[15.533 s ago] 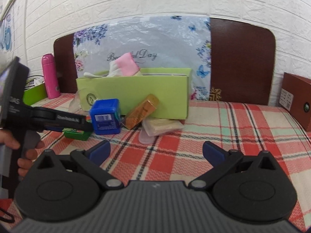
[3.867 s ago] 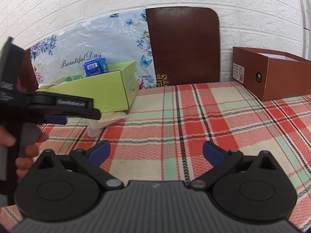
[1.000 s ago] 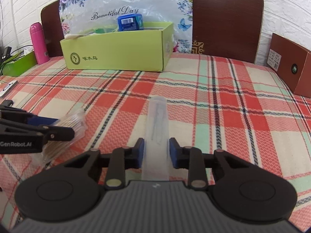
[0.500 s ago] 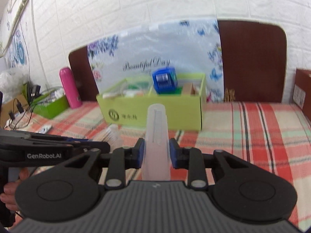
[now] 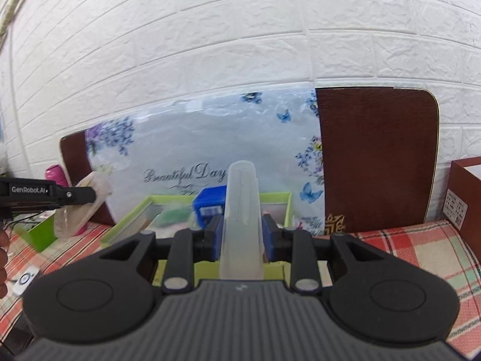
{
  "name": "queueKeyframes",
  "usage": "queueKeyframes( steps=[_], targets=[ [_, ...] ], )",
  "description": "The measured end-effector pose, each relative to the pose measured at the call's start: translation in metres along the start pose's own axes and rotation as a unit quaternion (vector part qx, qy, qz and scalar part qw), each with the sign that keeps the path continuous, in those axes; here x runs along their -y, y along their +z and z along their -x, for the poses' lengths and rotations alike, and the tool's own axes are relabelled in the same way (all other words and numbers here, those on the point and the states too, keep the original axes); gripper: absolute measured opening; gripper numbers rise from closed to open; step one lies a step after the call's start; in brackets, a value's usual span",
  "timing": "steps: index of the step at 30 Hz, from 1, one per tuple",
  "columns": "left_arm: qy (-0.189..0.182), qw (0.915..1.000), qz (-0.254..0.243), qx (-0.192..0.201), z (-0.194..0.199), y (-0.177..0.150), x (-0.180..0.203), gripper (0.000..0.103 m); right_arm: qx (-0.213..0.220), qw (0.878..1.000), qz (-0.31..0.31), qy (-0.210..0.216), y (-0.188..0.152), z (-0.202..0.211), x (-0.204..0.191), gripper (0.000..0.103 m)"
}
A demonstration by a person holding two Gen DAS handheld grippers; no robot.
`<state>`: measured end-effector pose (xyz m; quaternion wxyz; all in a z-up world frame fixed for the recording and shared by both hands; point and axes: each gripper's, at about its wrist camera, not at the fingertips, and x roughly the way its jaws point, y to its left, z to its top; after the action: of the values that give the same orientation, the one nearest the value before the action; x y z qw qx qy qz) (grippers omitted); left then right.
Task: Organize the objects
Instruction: 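Carry the toothpick bag and clear tube into the lime-green box, then open both tools and withdraw them from the lime-green box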
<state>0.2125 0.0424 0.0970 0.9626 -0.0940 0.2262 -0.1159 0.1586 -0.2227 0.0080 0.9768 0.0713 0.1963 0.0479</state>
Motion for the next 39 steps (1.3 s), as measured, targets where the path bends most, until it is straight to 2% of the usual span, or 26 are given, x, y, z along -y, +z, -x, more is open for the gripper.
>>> queueKeyframes(
  steps=[5,9,11,12,13,16,22,29,33,36,39],
  targets=[
    [0.009,0.9999,-0.006,-0.012,-0.032,0.001,-0.008,0.019,-0.003,0.999,0.014,-0.032,0.003,-0.038,0.001,0.027],
    [0.012,0.9997,-0.006,-0.02,-0.057,-0.002,-0.013,0.019,-0.015,0.999,0.017,-0.038,0.003,-0.071,0.0,0.027],
    [0.008,0.9998,-0.004,-0.018,-0.062,-0.009,-0.016,0.043,-0.031,0.998,0.041,-0.026,-0.002,-0.088,-0.006,0.03],
    [0.01,0.9997,-0.001,-0.022,-0.063,-0.013,-0.017,0.075,-0.041,0.998,0.053,-0.022,-0.006,-0.094,-0.008,0.042],
    [0.017,0.9997,0.004,-0.02,-0.06,-0.017,-0.018,0.086,-0.046,0.996,0.066,-0.025,-0.011,-0.097,-0.011,0.059],
    [0.026,0.9997,0.001,0.002,-0.045,-0.028,-0.019,0.086,-0.011,0.995,0.093,-0.042,-0.027,-0.084,-0.016,0.081],
    [0.037,0.9993,0.009,0.004,-0.015,-0.037,-0.014,0.087,-0.003,0.997,0.061,-0.05,-0.035,-0.053,-0.01,0.102],
    [0.045,0.9989,-0.006,-0.013,0.028,-0.049,0.009,0.093,-0.017,0.999,0.013,-0.044,-0.04,-0.004,-0.004,0.103],
    [0.072,0.996,-0.039,-0.035,0.047,-0.064,0.028,0.095,-0.029,0.999,0.0,-0.041,-0.047,0.026,-0.004,0.103],
    [0.092,0.9926,-0.049,-0.062,0.059,-0.083,0.04,0.096,-0.041,0.998,0.009,-0.039,-0.053,0.047,-0.009,0.103],
    [0.092,0.9899,-0.043,-0.098,0.068,-0.104,0.044,0.098,-0.049,0.998,0.028,-0.041,-0.063,0.067,-0.015,0.103]
  ],
)
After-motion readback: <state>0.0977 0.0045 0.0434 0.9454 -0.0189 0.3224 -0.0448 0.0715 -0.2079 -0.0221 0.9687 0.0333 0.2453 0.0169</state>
